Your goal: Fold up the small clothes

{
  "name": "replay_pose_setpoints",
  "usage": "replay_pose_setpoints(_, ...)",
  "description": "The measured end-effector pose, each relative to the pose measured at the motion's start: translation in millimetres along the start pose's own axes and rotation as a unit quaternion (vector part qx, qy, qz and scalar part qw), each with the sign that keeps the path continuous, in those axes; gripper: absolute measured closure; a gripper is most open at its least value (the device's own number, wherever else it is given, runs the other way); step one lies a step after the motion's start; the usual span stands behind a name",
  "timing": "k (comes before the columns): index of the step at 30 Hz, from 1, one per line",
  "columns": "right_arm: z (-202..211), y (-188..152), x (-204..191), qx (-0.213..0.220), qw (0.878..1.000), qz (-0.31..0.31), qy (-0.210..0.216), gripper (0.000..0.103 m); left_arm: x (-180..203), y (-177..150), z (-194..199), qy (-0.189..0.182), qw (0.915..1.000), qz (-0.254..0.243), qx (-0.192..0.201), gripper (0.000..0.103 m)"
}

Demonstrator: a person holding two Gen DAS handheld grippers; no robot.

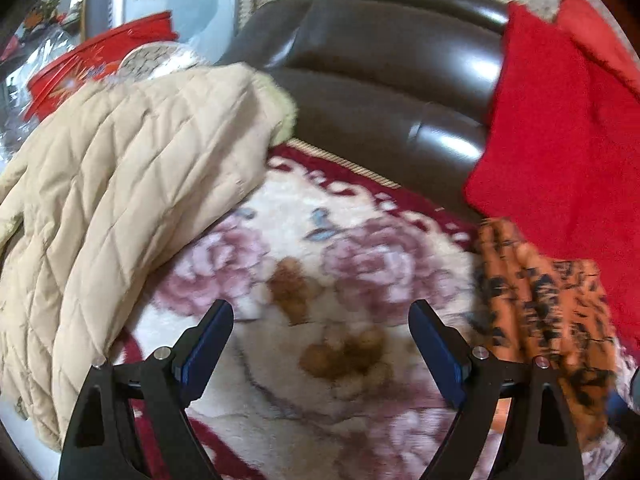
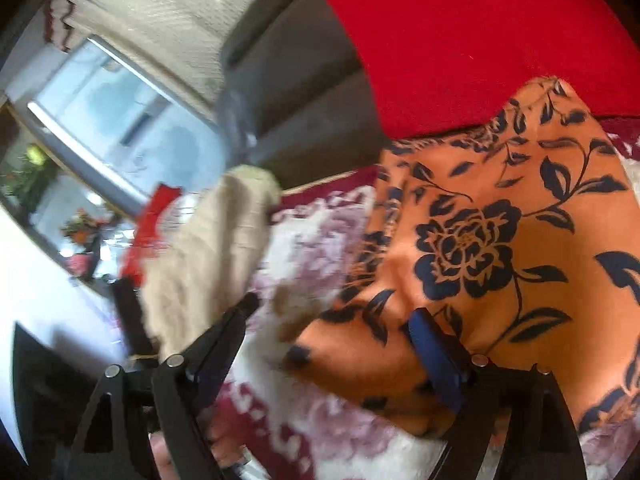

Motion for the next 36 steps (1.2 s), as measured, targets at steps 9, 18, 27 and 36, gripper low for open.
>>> replay_pose_setpoints(9, 87, 16, 65, 0.086, 0.988, -0.013, -0.127, 0.058, 85, -26, 45, -0.086, 0.9853, -0.130, 0.070, 0.013)
replay_pose_setpoints(18, 84, -11, 121, 0.036, 0.982, -0.051, -0.176, 0.062, 112, -39, 47, -0.083, 0.9772, -0.174, 0.088, 0.013)
replay_pose_setpoints(27, 65, -19, 132, 0.034, 0.988, -0.094, -0.122, 0.062, 110, -38, 39, -0.069, 0.9792, -0.171, 0.084, 0.013)
replay_pose_setpoints(36, 36, -18, 122, 0.026, 0.991, -0.082, -0.106, 0.061, 104, -36, 29, -0.054, 0.9824, -0.164, 0.073, 0.013)
Point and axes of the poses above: each gripper's, at about its wrist camera, not at the fingertips, and z roughly against the way its jaws point, x to its right, y to its top, the point moved 5 cm from there along -z, roughly the way its jaws point, and after that the axes turned 7 degrees about z, right-handed, at the moved point
